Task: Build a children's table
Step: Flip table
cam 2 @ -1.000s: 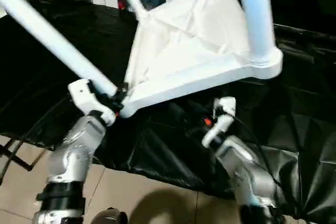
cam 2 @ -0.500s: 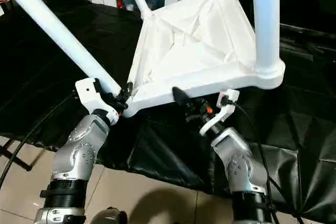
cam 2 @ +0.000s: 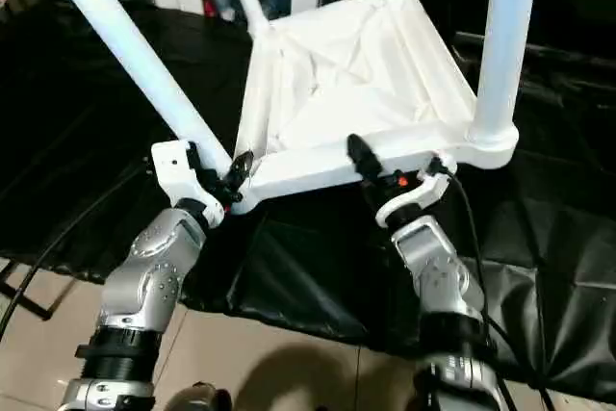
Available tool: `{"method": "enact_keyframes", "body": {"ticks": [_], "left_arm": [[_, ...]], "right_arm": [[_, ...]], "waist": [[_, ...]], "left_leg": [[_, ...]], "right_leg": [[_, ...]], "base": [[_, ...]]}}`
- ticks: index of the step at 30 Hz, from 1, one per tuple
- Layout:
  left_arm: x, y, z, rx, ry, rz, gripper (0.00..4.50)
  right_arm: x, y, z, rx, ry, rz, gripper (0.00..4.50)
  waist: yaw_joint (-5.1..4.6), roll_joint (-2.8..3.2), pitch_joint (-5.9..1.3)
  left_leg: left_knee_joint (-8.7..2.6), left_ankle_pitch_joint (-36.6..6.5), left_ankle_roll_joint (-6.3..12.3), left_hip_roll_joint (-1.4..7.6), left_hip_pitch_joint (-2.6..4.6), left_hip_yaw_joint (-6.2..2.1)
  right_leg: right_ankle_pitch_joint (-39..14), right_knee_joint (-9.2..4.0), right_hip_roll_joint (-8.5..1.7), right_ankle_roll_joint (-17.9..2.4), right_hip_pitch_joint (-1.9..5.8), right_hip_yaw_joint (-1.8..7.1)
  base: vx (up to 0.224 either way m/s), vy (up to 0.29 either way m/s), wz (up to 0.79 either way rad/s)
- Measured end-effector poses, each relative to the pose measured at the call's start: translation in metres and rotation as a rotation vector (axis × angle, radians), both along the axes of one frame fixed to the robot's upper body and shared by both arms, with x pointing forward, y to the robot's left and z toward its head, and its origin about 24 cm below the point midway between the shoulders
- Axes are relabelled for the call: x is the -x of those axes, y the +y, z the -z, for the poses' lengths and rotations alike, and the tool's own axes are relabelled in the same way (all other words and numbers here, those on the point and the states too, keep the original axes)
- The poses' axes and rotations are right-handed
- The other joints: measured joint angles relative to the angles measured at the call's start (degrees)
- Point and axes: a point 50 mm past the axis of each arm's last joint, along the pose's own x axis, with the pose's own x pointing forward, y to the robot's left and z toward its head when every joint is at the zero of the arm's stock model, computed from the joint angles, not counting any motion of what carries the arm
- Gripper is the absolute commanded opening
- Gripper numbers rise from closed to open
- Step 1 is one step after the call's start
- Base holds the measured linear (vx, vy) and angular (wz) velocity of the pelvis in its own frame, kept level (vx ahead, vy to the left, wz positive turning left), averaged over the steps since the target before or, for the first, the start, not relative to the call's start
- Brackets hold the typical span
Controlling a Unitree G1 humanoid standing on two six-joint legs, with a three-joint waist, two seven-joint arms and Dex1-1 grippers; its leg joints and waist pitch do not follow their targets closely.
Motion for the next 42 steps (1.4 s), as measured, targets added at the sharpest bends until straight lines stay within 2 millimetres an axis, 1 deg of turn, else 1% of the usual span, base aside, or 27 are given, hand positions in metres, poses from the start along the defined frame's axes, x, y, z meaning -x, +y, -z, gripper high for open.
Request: {"method": "enact_keyframes", "body": {"ticks": [1, 4, 6, 8, 11, 14, 15, 16, 19, 20, 21, 22, 24, 25, 26, 29, 31, 32, 35, 37, 39, 42], "left_arm": [[0.002, 0.0, 0.001, -0.032, -0.018, 0.026, 2.27], [0.007, -0.003, 0.003, -0.109, -0.056, 0.079, 2.24], [0.01, -0.004, 0.004, -0.135, -0.076, 0.094, 2.23], [0.011, -0.004, 0.004, -0.151, -0.087, 0.107, 2.22], [0.012, -0.004, 0.004, -0.159, -0.105, 0.118, 2.22], [0.012, -0.004, 0.002, -0.164, -0.129, 0.12, 2.22], [0.012, -0.004, 0.002, -0.164, -0.137, 0.12, 2.22], [0.012, -0.004, 0.001, -0.164, -0.139, 0.12, 2.21], [0.013, -0.004, 0.002, -0.161, -0.143, 0.122, 2.19], [0.013, -0.003, 0.002, -0.153, -0.141, 0.124, 2.19], [0.014, -0.003, 0.003, -0.146, -0.138, 0.131, 2.75], [0.015, -0.002, 0.004, -0.139, -0.137, 0.138, 2.89], [0.02, 0.0, 0.004, -0.097, -0.143, 0.164, 2.95], [0.022, 0.003, 0.004, -0.096, -0.149, 0.175, 3.05], [0.024, 0.005, 0.004, -0.093, -0.15, 0.183, 3.05], [0.035, 0.023, 0.01, -0.116, -0.142, 0.193, 3.35], [0.042, 0.034, 0.015, -0.126, -0.122, 0.211, 3.42], [0.046, 0.037, 0.015, -0.133, -0.116, 0.227, 3.65], [0.064, 0.049, 0.018, -0.162, -0.086, 0.304, 3.7], [0.071, 0.047, 0.016, -0.179, -0.081, 0.356, 3.7], [0.073, 0.04, 0.006, -0.199, -0.112, 0.406, 3.7], [0.076, 0.027, -0.002, -0.201, -0.15, 0.468, 3.7]], "right_arm": [[-0.001, -0.001, 0.002, -0.028, 0.016, 0.013, 4.15], [-0.002, -0.004, 0.005, -0.053, 0.035, 0.028, 3.94], [-0.001, -0.004, 0.01, -0.063, 0.058, 0.03, 3.74], [0.0, -0.005, 0.013, -0.073, 0.071, 0.034, 3.61], [0.0, -0.006, 0.016, -0.08, 0.081, 0.039, 3.31], [0.001, -0.006, 0.018, -0.087, 0.089, 0.043, 3.19], [0.001, -0.007, 0.018, -0.088, 0.089, 0.044, 3.09], [0.001, -0.007, 0.018, -0.09, 0.088, 0.047, 2.89], [0.001, -0.008, 0.018, -0.093, 0.088, 0.05, 2.66], [0.001, -0.008, 0.017, -0.093, 0.084, 0.049, 2.66], [0.001, -0.008, 0.016, -0.093, 0.079, 0.049, 2.48], [0.001, -0.008, 0.015, -0.09, 0.072, 0.048, 2.43], [0.0, -0.009, 0.011, -0.086, 0.051, 0.05, 2.35], [0.0, -0.01, 0.009, -0.075, 0.044, 0.052, 2.3], [0.0, -0.01, 0.008, -0.067, 0.041, 0.053, 2.3], [0.0, -0.011, -0.001, -0.025, 0.015, 0.062, 2.21], [0.0, -0.012, -0.009, 0.001, -0.004, 0.074, 2.19], [0.0, -0.012, -0.012, 0.012, -0.012, 0.079, 2.14], [0.0, -0.019, -0.025, 0.064, -0.038, 0.126, 2.09], [0.0, -0.028, -0.033, 0.094, -0.054, 0.168, 2.06], [0.001, -0.033, -0.04, 0.112, -0.064, 0.207, 2.05], [0.004, -0.039, -0.049, 0.141, -0.075, 0.246, 2.02]], "waist": [[-0.04, 0.0, 0.0], [0.03, 0.0, 0.0], [0.05, 0.01, 0.0], [0.08, 0.0, 0.0], [0.14, 0.0, 0.0], [0.2, 0.01, 0.0], [0.2, 0.01, 0.0], [0.21, 0.01, 0.0], [0.24, 0.01, 0.0], [0.18, 0.01, 0.0], [0.13, 0.02, 0.0], [0.09, 0.02, -0.01], [0.11, 0.03, 0.0], [0.15, 0.04, 0.0], [0.19, 0.05, -0.01], [0.22, 0.17, 0.04], [0.35, 0.18, 0.04], [0.35, 0.17, 0.04], [0.71, 0.17, 0.04], [1.39, 0.19, 0.06], [1.86, 0.2, 0.06], [1.95, 0.21, 0.06]], "left_leg": [[0.0, 0.0, 0.0, 0.0, -0.02, 0.04], [0.02, 0.0, 0.02, 0.0, -0.2, 0.16], [0.06, 0.1, 0.08, 0.0, -0.4, 0.22], [0.06, 0.2, 0.1, 0.02, -0.48, 0.23], [0.05, 0.2, 0.12, 0.05, -0.48, 0.23], [0.07, 0.3, 0.12, 0.05, -0.48, 0.25], [0.07, 0.3, 0.12, 0.05, -0.48, 0.25], [0.08, 0.3, 0.12, 0.05, -0.48, 0.25], [0.07, 0.3, 0.12, 0.05, -0.48, 0.25], [0.07, 0.3, 0.12, 0.05, -0.48, 0.25], [0.07, 0.3, 0.13, 0.06, -0.48, 0.26], [0.07, 0.3, 0.13, 0.06, -0.48, 0.26], [0.07, 0.3, 0.13, 0.07, -0.48, 0.26], [0.07, 0.3, 0.13, 0.08, -0.47, 0.26], [0.07, 0.3, 0.12, 0.09, -0.47, 0.26], [0.06, 0.3, 0.12, 0.09, -0.49, 0.27], [0.07, 0.3, 0.11, 0.1, -0.5, 0.27], [0.07, 0.3, 0.11, 0.1, -0.5, 0.27], [0.07, 0.3, 0.08, 0.1, -0.54, 0.28], [0.07, 0.4, -0.02, 0.11, -0.56, 0.35], [0.07, 0.4, -0.05, 0.12, -0.56, 0.38], [0.06, 0.4, -0.23, 0.12, -0.56, 0.4]], "right_leg": [[0.0, 0.01, 0.0, 0.0, -0.05, 0.04], [0.0, 0.22, 0.0, -0.1, -0.35, 0.17], [-0.1, 0.44, 0.0, -0.1, -0.7, 0.23], [-0.1, 0.57, 0.0, -0.1, -0.85, 0.22], [-0.1, 0.62, 0.0, -0.2, -0.85, 0.2], [0.0, 0.62, 0.0, -0.2, -0.85, 0.21], [0.0, 0.62, 0.0, -0.2, -0.85, 0.21], [0.0, 0.62, 0.0, -0.2, -0.85, 0.21], [0.0, 0.62, 0.0, -0.2, -0.85, 0.21], [0.0, 0.62, 0.0, -0.2, -0.85, 0.21], [0.0, 0.62, 0.0, -0.2, -0.86, 0.21], [0.0, 0.62, 0.01, -0.2, -0.86, 0.21], [0.0, 0.63, 0.01, -0.2, -0.86, 0.2], [0.0, 0.64, 0.01, -0.2, -0.86, 0.2], [0.0, 0.65, 0.02, -0.2, -0.86, 0.19], [0.0, 0.65, 0.02, -0.2, -0.87, 0.19], [0.0, 0.65, 0.02, -0.2, -0.88, 0.18], [0.0, 0.64, 0.02, -0.2, -0.87, 0.18], [0.0, 0.61, 0.01, -0.2, -0.87, 0.19], [0.0, 0.62, -0.01, -0.2, -0.85, 0.19], [0.0, 0.62, -0.03, -0.1, -0.82, 0.2], [0.1, 0.63, -0.04, -0.1, -0.8, 0.21]], "base": [[0.0, 0.0, 0.0], [0.0, 0.0, 0.0], [0.0, 0.0, 0.0], [0.0, 0.0, 0.0], [0.0, 0.0, 0.0], [0.0, 0.0, 0.0], [0.0, 0.0, 0.0], [0.0, 0.0, 0.0], [0.0, 0.0, 0.0], [0.0, 0.0, 0.0], [0.0, 0.0, 0.0], [0.0, 0.0, 0.0], [0.0, 0.0, 0.0], [0.0, 0.0, 0.0], [0.0, 0.0, 0.0], [0.0, 0.0, 0.0], [0.0, 0.0, 0.0], [0.0, 0.0, 0.0], [0.0, 0.0, 0.0], [0.0, 0.0, 0.0], [0.0, 0.0, 0.0], [0.0, 0.0, 0.0]]}}
